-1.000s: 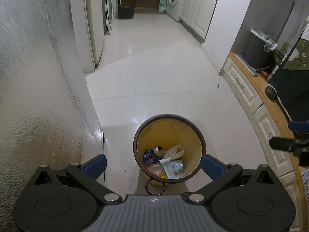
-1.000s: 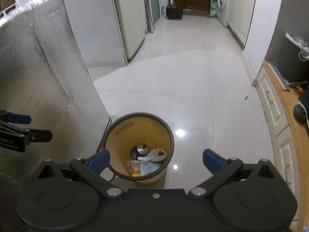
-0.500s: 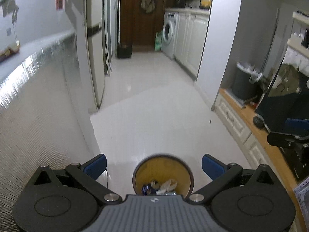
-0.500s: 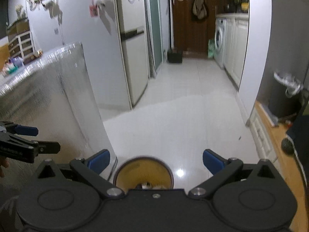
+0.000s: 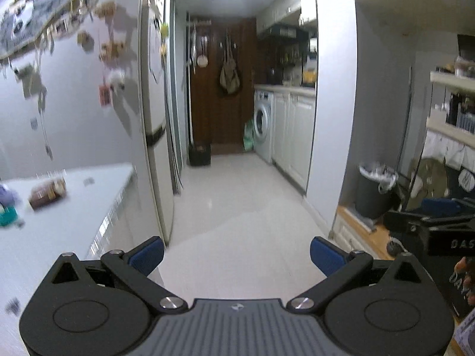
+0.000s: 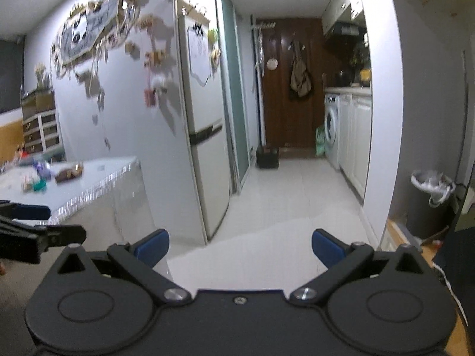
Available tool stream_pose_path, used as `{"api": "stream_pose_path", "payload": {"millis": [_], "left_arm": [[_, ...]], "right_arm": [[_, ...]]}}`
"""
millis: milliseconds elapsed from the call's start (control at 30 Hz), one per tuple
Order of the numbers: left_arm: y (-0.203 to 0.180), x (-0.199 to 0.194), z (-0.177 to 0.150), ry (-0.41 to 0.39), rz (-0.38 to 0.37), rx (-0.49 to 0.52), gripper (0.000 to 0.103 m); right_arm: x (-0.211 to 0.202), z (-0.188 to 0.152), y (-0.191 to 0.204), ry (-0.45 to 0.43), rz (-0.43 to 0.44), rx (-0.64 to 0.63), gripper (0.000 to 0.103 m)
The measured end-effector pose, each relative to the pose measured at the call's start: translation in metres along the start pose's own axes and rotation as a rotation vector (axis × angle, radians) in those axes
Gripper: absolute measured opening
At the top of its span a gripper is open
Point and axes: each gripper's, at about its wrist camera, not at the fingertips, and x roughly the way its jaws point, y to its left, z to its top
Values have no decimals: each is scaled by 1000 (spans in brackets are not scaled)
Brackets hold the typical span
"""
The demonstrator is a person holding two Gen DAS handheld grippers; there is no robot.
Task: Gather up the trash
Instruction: 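Lift both open tools from the bin and return toward the table, then lower both open tools toward the teal cap and red-gold snack bag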
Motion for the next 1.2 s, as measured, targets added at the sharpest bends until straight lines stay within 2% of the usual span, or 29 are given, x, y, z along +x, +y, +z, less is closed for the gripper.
{"api": "stream_pose_path", "payload": {"millis": [267, 667, 900, 1200], "left_arm": [[18, -28, 50, -127, 53, -24, 103], [101, -58, 115, -253, 219, 12, 103], [173, -46, 124, -235, 335, 29, 103], [286, -12, 91, -163, 393, -71, 103]], "right_arm": [[-11, 47, 21, -119, 24, 19, 103], [21, 90, 83, -163, 112, 7, 103], [58, 102, 127, -150, 169, 6, 103], [113, 97, 192, -98, 249, -46, 103]]}}
